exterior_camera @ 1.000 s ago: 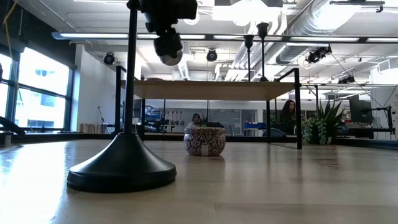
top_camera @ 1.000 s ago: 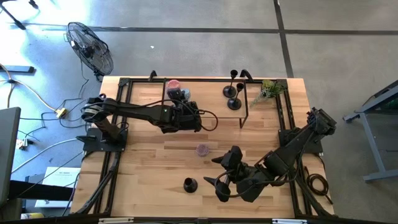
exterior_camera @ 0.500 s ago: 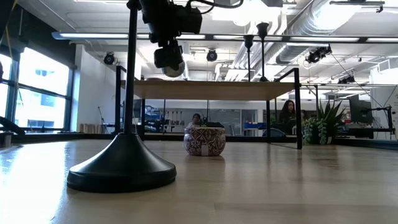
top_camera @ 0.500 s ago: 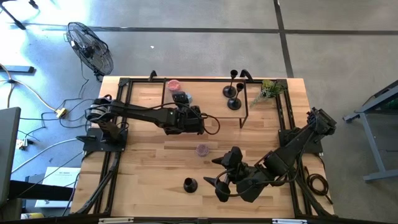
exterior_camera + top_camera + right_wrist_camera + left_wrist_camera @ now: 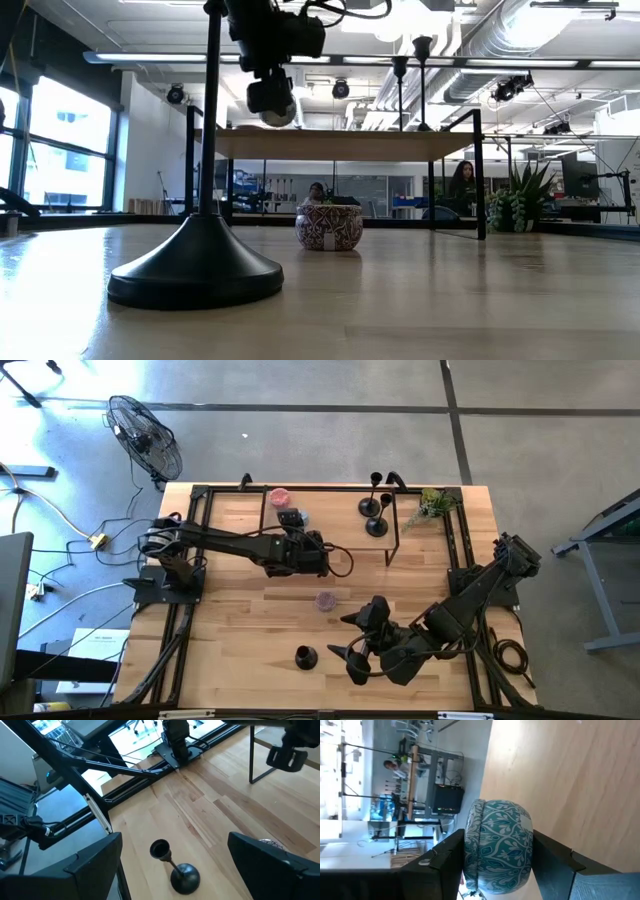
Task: Pick & Place candle stick holders
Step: Put the blue patterned scented candle on the shelf, then put the black candle holder on the shelf
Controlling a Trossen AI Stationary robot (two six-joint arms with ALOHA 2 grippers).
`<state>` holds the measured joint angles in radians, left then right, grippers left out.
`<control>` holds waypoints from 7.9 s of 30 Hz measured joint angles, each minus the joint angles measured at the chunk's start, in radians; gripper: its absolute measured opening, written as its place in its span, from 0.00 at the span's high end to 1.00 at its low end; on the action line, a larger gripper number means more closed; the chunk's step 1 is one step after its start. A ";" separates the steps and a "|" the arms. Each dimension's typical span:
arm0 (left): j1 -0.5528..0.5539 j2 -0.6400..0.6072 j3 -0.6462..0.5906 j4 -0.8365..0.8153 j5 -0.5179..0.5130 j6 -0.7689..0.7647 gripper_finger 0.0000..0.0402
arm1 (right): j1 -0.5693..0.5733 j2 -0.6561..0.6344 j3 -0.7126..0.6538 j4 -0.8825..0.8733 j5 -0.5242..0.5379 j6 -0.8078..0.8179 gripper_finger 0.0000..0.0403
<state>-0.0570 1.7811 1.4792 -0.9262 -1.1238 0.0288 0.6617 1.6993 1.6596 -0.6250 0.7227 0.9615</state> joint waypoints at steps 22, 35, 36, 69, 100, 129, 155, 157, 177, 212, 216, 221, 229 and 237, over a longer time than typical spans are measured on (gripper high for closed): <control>0.011 0.067 0.000 -0.035 0.030 -0.007 0.52 | 0.000 0.000 0.000 -0.003 -0.001 -0.001 0.11; 0.011 0.066 0.001 -0.036 0.077 -0.007 0.52 | 0.000 0.000 0.000 -0.014 -0.001 -0.001 0.11; 0.011 0.066 0.001 -0.036 0.080 -0.007 0.52 | 0.000 0.000 0.000 -0.015 -0.001 -0.001 0.11; -0.003 0.026 0.000 -0.043 0.177 -0.041 0.23 | 0.000 0.000 0.000 -0.029 -0.001 -0.001 0.11; -0.194 0.030 0.164 -0.133 0.201 -0.006 0.22 | 0.000 -0.001 0.000 -0.033 -0.024 -0.001 0.11; -0.670 0.026 0.518 -0.573 0.822 -0.255 0.22 | 0.002 -0.001 0.000 -0.050 -0.269 0.000 0.11; -1.101 0.035 0.255 0.108 -0.024 -0.544 0.22 | 0.002 -0.001 0.000 -0.071 -0.260 -0.176 0.11; -1.104 0.037 0.177 0.151 -0.080 -0.604 0.22 | 0.003 -0.001 0.000 -0.071 -0.244 -0.199 0.11; -1.051 0.036 -0.182 0.477 -0.309 -0.794 0.31 | 0.188 0.003 -0.008 -0.123 0.220 -0.311 0.11; -0.766 0.036 -0.550 1.349 0.260 -0.439 0.33 | 0.233 0.018 -0.007 -0.165 0.237 -0.262 0.11; -0.735 0.036 -0.561 1.380 0.316 -0.418 0.33 | 0.229 0.018 -0.007 -0.165 0.236 -0.259 0.11; -0.706 0.036 -0.561 1.380 0.371 -0.418 0.33 | 0.217 0.019 -0.007 -0.165 0.234 -0.259 0.11; -0.688 0.036 -0.561 1.377 0.422 -0.414 0.33 | 0.195 0.019 -0.006 -0.165 0.205 -0.254 0.11; -0.689 0.036 -0.561 1.370 0.427 -0.452 0.33 | 0.195 0.019 -0.006 -0.165 0.186 -0.237 0.11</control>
<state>-0.7460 1.8175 0.9180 0.4440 -0.6965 -0.4229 0.8570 1.7184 1.6531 -0.7898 0.9089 0.7250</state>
